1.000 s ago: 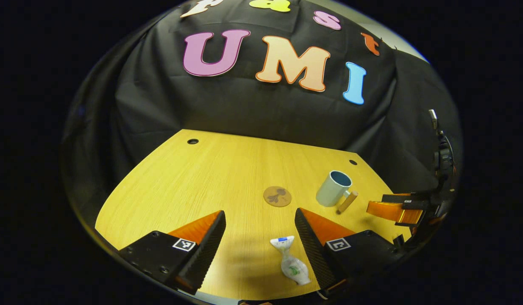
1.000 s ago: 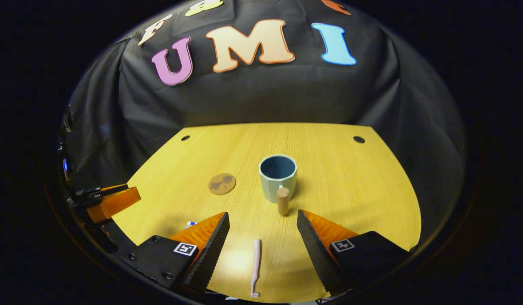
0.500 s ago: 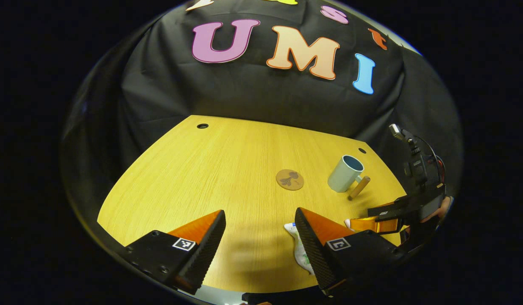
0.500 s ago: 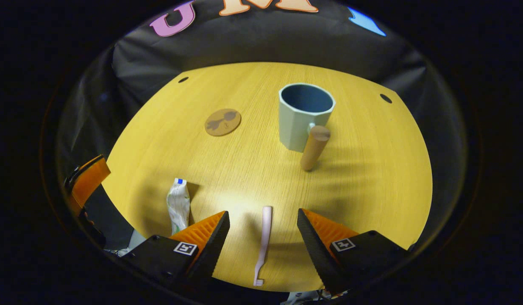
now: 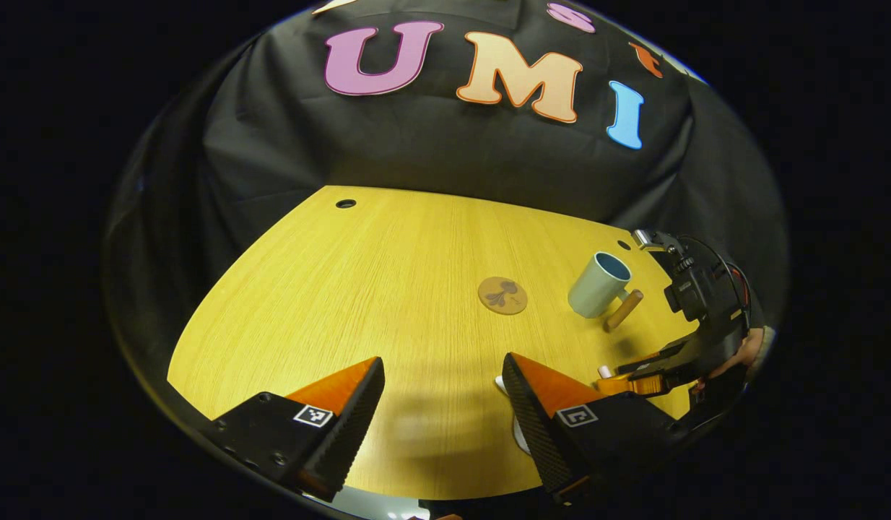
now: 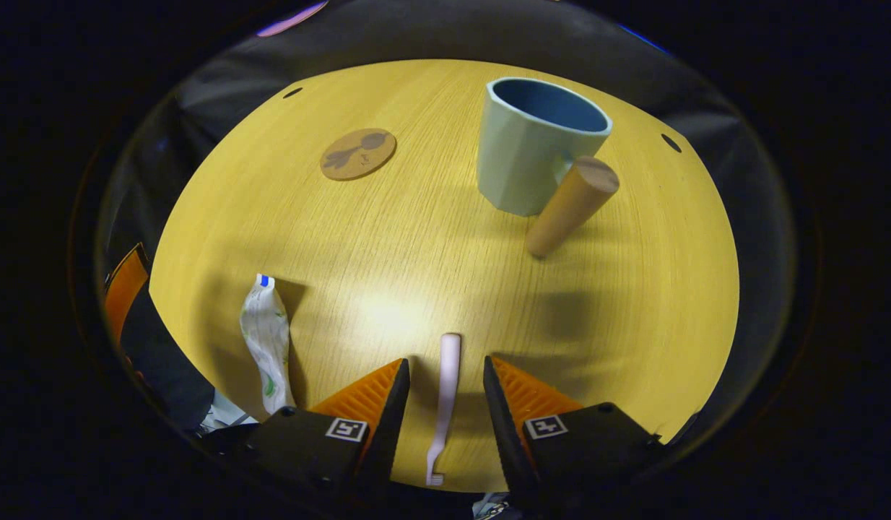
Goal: Put the toothbrush and toothpaste on the desktop into the cup, then pick up the cup and place it on the coaster on the desktop.
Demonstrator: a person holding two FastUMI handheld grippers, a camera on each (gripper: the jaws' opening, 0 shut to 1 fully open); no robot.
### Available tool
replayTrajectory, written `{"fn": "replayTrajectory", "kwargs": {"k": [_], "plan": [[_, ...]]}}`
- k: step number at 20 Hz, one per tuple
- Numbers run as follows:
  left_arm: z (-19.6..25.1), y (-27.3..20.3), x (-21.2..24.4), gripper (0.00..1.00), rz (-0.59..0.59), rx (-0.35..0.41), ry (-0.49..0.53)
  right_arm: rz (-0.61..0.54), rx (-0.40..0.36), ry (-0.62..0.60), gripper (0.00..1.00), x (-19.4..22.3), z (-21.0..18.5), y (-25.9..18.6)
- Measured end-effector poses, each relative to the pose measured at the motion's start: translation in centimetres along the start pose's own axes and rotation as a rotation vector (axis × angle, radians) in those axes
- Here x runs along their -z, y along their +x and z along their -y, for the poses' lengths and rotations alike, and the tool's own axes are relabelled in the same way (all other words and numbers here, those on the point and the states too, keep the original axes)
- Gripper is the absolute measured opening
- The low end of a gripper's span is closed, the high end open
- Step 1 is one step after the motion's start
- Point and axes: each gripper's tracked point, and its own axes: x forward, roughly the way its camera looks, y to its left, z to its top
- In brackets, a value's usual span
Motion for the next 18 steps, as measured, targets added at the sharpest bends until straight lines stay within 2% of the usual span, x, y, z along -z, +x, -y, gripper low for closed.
{"fn": "replayTrajectory", "kwargs": {"k": [3,6,7,8,10,12,13,18], "plan": [[-0.1,0.5,0.1,0.96,-0.007,0.000,0.005,-0.023,0.003,0.007,0.45,0.3,0.1,0.4],[-0.1,0.6,-0.1,0.96,-0.015,-0.001,0.014,-0.028,0.003,0.005,0.35,0.2,0.3,0.3],[0.0,0.6,-0.1,0.96,-0.017,0.001,0.016,-0.028,0.004,0.004,0.21,0.2,0.5,0.4],[0.1,0.7,-0.1,0.96,-0.022,0.003,0.015,-0.035,0.003,0.007,0.23,0.2,0.4,0.4],[0.3,1.0,0.1,0.95,-0.035,0.012,0.008,-0.039,-0.004,0.004,0.14,0.3,0.4,0.5],[0.7,1.0,0.2,0.95,-0.043,0.025,0.000,-0.046,-0.007,0.008,0.14,0.3,0.4,0.4],[0.9,1.0,0.3,0.96,-0.056,0.036,-0.005,-0.048,-0.010,0.011,0.11,0.3,0.4,0.4],[3.5,2.2,2.2,0.96,-0.171,0.087,-0.018,-0.016,-0.020,0.018,0.05,0.1,0.4,0.3]]}}
